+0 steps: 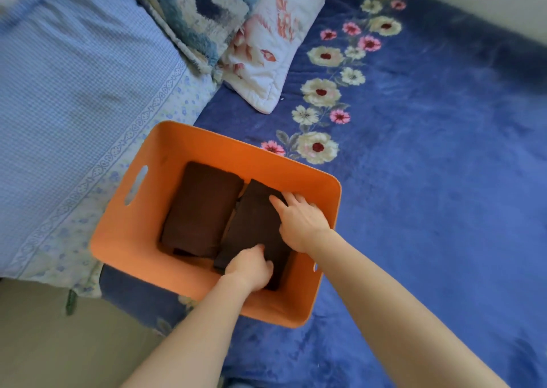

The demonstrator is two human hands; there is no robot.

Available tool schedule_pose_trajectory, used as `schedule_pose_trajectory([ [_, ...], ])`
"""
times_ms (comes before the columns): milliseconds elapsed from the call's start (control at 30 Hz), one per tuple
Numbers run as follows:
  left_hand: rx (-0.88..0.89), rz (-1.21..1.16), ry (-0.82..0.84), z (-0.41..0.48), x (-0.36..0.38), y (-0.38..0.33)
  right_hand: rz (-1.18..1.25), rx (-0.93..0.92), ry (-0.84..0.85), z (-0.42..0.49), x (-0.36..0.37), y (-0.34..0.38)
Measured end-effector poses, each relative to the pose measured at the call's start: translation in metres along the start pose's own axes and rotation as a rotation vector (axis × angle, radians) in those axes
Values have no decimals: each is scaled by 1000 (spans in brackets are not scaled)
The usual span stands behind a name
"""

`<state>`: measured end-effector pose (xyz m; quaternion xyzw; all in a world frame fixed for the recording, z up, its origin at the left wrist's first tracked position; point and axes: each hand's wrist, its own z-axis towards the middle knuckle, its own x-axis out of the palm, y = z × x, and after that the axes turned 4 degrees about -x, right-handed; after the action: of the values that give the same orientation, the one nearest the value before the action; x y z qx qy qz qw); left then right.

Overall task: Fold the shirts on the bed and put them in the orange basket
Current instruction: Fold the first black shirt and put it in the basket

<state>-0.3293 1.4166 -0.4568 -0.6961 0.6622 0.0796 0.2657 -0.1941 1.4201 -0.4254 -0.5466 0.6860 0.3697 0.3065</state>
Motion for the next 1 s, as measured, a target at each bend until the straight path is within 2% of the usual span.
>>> schedule_pose_trajectory([
  [100, 101, -74, -210, -51, -1, -21, -11, -25, -163, -65, -22, -3],
  [200, 146, -103, -288, -89, 9, -41, 32, 34, -242, -129, -29, -14],
  [300, 218, -53, -323, -133, 34, -64, 94, 176, -235, -206, -18, -34],
  [333, 273, -13, -325, -163, 58, -79, 128, 248, -232, -256, -8, -42],
  [433, 320, 24, -394, -178, 81, -96, 209, 330, -215, -304, 12, -58],
  [700, 602, 307, -305, -275, 220, -191, 301, 605, -264, -501, 80, -129],
  [1000, 928, 526, -286, -383, 346, -318, 364, 906, -452, -691, 117, -207],
])
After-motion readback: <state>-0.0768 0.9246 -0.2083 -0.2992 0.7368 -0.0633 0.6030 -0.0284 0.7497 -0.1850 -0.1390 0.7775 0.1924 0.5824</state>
